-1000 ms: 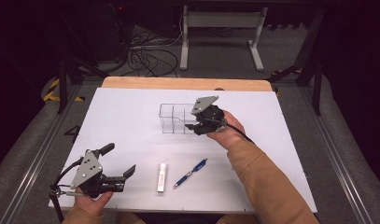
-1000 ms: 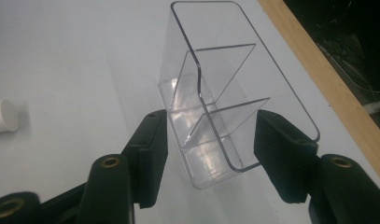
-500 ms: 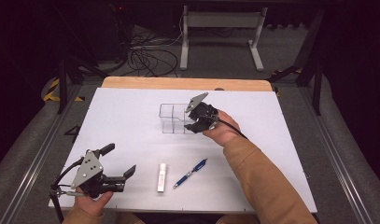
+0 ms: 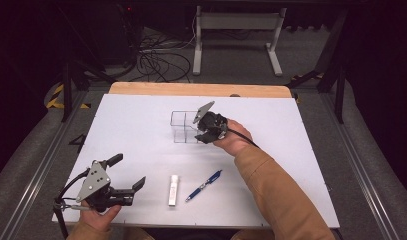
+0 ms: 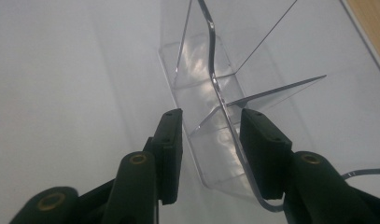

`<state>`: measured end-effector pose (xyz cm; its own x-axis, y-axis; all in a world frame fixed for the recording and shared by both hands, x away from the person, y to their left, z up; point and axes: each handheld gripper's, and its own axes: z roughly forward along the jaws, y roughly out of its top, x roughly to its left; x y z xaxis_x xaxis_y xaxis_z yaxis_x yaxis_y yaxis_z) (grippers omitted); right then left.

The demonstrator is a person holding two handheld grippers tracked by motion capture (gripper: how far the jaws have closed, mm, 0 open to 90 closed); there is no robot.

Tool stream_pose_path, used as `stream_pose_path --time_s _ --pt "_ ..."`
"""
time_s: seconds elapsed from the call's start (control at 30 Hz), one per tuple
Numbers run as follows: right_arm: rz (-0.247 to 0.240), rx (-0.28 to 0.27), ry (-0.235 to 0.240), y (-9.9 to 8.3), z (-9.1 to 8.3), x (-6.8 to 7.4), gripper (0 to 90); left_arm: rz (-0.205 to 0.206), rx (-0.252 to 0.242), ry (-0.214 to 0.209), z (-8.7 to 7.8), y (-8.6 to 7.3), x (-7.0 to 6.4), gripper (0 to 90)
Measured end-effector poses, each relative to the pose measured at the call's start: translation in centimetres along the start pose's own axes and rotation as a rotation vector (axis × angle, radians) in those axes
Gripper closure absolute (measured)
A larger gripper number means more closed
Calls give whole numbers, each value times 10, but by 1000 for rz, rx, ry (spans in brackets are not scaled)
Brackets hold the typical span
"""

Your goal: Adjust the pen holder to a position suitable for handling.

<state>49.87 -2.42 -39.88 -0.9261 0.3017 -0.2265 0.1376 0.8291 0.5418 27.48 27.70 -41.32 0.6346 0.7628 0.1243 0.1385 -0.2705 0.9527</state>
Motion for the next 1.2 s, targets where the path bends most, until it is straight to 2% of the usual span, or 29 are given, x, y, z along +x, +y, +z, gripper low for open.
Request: stream_pose_path --time_s 0.23,0.4,0.6,0.67,0.8,0.87,0.9,1.0,1.2 --pt "-22 27 -17 0 4 2 624 2 0 0 0 0 0 52" --pt "-43 35 -33 0 3 4 721 -1 2 -1 0 0 0 54" --pt "-86 54 -31 1 3 8 768 -5 3 -1 0 0 0 56" --pt "-126 62 -16 0 2 9 794 -7 5 0 1 0 0 57" --pt "-175 57 5 1 -1 12 863 -11 8 -1 1 -1 -1 57" --pt "-166 56 20 2 -3 13 881 -7 9 -1 1 0 -1 57" --pt "-187 52 12 2 -4 14 881 -12 8 -1 1 -1 -1 57" --pt "-192 48 37 3 -7 15 881 -12 6 -1 1 -1 -1 58" --pt "-219 15 105 -1 -28 18 881 -14 6 -1 1 -1 -1 58"
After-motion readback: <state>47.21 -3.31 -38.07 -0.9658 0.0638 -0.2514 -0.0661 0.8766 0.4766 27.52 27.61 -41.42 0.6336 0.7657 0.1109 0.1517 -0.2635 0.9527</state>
